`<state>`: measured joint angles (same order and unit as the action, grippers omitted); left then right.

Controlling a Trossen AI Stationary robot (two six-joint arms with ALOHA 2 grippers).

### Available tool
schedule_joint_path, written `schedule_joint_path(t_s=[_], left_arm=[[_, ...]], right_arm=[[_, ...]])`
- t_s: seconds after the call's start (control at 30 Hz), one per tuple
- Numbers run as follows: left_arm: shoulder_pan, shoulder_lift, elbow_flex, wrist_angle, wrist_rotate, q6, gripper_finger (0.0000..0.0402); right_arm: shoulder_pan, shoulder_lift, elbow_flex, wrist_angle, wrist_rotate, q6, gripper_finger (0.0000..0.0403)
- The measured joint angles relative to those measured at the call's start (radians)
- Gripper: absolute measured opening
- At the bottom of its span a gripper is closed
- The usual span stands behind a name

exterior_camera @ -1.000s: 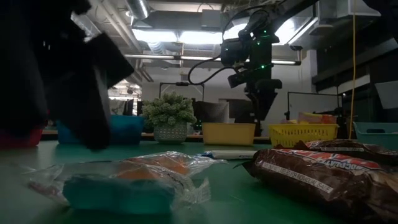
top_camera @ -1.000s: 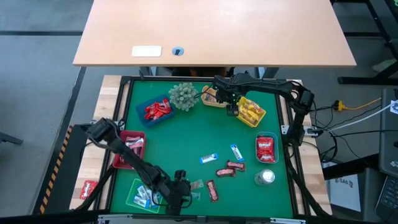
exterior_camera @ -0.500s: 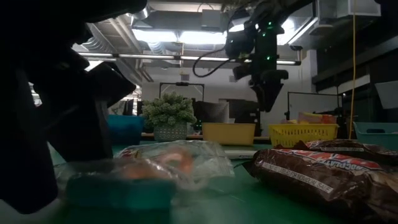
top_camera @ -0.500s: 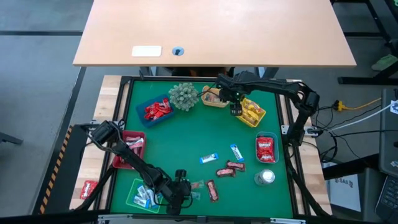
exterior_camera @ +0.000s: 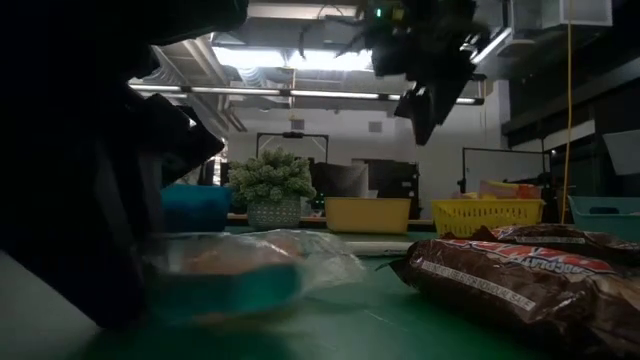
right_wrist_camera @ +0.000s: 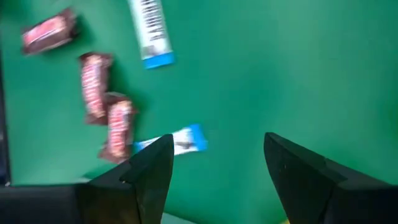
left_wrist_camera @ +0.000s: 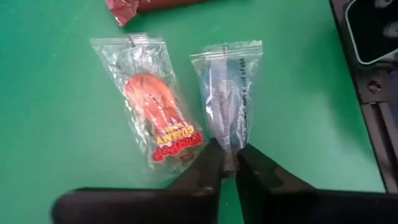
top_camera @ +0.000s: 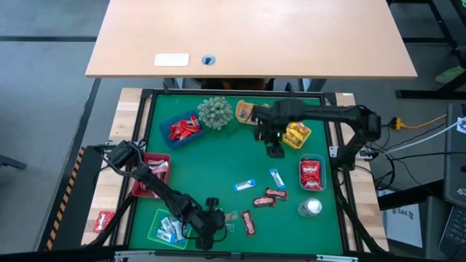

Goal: Sort candy
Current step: Put the blue gummy into the orange bin

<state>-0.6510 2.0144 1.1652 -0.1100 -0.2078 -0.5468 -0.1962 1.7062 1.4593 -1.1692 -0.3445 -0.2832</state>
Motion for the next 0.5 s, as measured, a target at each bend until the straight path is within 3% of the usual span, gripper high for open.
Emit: schedule_joint_path(t_s=[0.23,0.5], left_arm=[[0.028,-0.049,-0.001,-0.012,0.103,-0.026,0.0004],[0.073,-0.159,-0.001,-0.004,0.119,-0.023,0.0001]], right_arm=[[0.241,-0.008,-0.001,-0.051,0.027,0.029,0.0248],[0.465,-0.016,-0.028,-0.063,0.091,0.129,0.0248]])
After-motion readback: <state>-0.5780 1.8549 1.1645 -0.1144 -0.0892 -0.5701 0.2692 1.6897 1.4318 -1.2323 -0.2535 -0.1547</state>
